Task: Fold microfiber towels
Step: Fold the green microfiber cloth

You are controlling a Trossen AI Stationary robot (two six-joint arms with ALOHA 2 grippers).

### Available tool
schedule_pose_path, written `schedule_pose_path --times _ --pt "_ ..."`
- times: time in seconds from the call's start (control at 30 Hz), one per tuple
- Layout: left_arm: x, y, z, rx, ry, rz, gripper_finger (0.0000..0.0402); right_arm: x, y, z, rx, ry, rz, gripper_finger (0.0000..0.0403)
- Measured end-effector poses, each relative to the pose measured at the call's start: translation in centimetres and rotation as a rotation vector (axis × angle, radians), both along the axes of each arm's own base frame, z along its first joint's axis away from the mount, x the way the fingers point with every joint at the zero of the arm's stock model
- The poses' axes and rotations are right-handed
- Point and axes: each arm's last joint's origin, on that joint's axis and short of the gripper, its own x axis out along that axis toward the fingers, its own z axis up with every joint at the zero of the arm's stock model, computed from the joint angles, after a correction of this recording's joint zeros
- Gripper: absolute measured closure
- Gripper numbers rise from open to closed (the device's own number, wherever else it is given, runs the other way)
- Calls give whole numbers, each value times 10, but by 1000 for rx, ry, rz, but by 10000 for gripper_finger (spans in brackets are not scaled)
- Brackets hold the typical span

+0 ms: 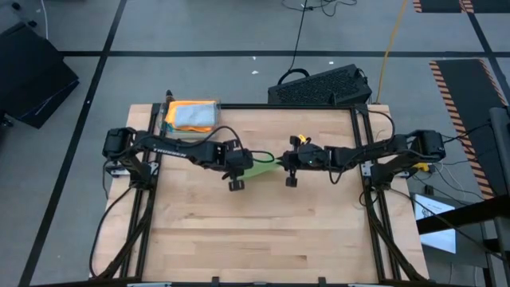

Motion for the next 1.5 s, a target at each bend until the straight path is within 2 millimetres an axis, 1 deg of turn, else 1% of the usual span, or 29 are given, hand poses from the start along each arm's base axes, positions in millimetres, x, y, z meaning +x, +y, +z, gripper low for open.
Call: schedule_pose_path --times 0.23,0.47,0.6,0.73,0.93,1.0,1.07,1.13,1.2,1.23,1.3,1.4,1.5 --pt "0 -11 0 -42 5 -56 346 0 0 -1 -16 13 7 398" --pt "0 -18 0 -51 -1 -43 346 0 4 -1 -6 17 15 399" --pt "0 -18 0 -65 -7 -13 344 -1 8 -2 -4 24 28 399" --pt "0 -24 0 -72 -11 -25 329 -1 12 -3 2 35 40 399" --pt "2 -33 2 -48 -51 -18 285 -1 17 -3 6 36 54 399" --pt "2 -37 2 -46 -57 -17 282 -1 19 -3 6 36 59 399" --pt "1 -41 2 -38 -57 -1 297 -1 21 -3 8 38 66 399" --pt "0 -45 1 -38 -60 9 331 -1 23 -4 18 42 68 399" --pt "-1 -50 -2 -48 -58 14 374 -2 25 -5 33 58 71 399" --pt "-2 -52 -3 -63 -58 16 386 -3 28 -6 48 66 77 399" --pt "-2 -59 -3 -107 -65 10 388 -4 33 -8 106 83 122 399" --pt "-1 -74 -2 -173 -86 -50 384 -5 42 -9 220 99 228 399" --pt "-2 -85 -2 -193 -106 -89 388 -6 49 -9 300 107 296 399"
